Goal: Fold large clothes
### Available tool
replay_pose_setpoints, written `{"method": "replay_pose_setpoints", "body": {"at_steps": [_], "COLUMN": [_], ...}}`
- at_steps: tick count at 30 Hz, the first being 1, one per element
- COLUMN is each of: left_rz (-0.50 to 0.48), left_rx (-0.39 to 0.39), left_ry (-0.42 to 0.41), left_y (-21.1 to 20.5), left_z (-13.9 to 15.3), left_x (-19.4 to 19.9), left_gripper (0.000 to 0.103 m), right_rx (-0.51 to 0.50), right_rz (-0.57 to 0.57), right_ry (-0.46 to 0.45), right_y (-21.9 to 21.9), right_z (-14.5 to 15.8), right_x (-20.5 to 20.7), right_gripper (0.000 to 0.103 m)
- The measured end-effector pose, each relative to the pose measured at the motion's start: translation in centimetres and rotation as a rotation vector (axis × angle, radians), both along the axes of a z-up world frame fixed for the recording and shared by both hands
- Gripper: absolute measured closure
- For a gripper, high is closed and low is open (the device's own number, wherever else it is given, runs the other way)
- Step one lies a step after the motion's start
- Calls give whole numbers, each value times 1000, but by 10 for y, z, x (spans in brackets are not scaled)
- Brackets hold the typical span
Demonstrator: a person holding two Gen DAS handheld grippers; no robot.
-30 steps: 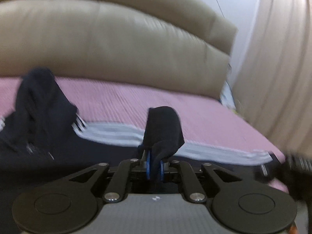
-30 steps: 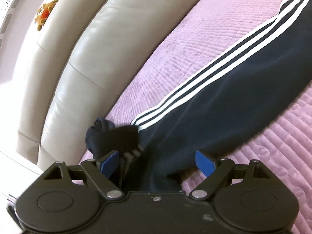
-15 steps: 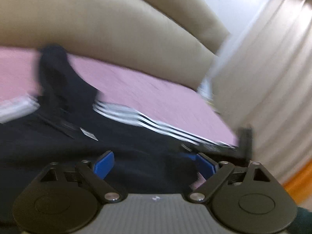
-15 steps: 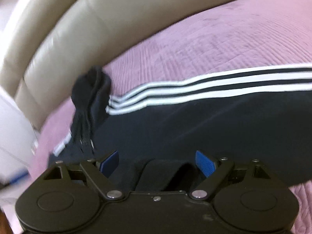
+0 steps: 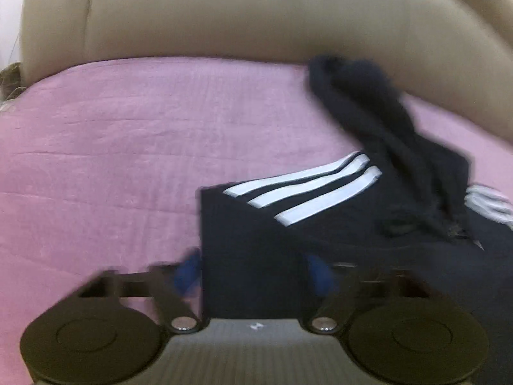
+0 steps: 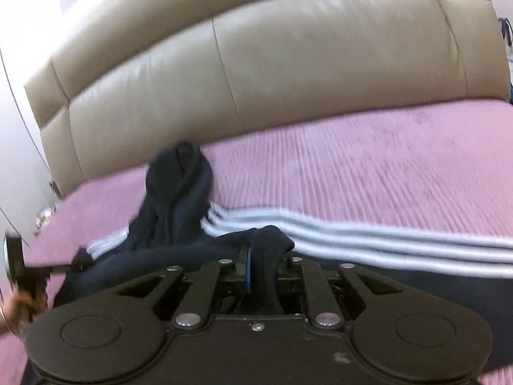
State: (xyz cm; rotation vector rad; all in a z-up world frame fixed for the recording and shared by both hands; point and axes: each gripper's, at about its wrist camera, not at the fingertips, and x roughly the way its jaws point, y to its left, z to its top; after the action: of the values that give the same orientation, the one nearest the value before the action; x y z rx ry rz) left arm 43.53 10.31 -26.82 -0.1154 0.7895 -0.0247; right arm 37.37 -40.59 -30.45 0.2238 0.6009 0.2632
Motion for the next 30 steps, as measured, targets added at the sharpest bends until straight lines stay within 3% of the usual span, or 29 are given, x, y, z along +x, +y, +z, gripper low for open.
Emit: {"method": "replay_pose_setpoints", "body": {"at_steps": [1,3,6,7,9,10,11,12,14,17,19,22,24,25,27,30], "left_rz": [31,101,157,170,221,231,215,183,83,-73,-157,-182,-169,-155,-168,-178], "left_rx": [21,-26,8,6,-14,-34,-66,-81,-74,-52,-68,-73,-23,6,16,40], "left_ry": [-47,-130,-162,-162,-150,-146,-161,-185,-209,-147,-28,136,226,244,193,210], "left_y": [0,5,1,0,1,4,6,7,-4,-34,-55,-72,-75,-72,-65,-60], "left_z": [3,3,-5,-6,1,6,16,30,50,64,60,38,19,11,9,10], "left_x": [-6,-17,-22,-22,-25,-25,-29,-33,-43,-54,-59,-66,-74,-80,-98,-107], "left_gripper": [81,84,83,80,61,55,43,23,2,0,0,0,1,0,0,0], "right_rx": [-7,-25,-187,-245,-314,-327,-324,-309,-274,-270,-283,-375,-303,-266,-183,-153], "right_rz": [1,-21,-53,-54,-66,-59,-45,-20,75,194,226,211,220,210,199,217], "right_ry": [8,57,192,213,162,114,81,60,75,149,228,340,293,298,305,304], "right_y": [0,-1,6,10,17,21,26,31,51,84,99,103,84,76,62,58], "right_z": [-1,-15,-42,-42,-33,-23,-15,-9,-3,-15,-34,-66,-70,-67,-61,-60], "right_x": [8,29,58,61,51,41,34,27,19,16,17,17,8,6,3,0], "right_gripper": [90,87,58,40,31,21,18,17,13,5,5,5,5,5,5,5]}}
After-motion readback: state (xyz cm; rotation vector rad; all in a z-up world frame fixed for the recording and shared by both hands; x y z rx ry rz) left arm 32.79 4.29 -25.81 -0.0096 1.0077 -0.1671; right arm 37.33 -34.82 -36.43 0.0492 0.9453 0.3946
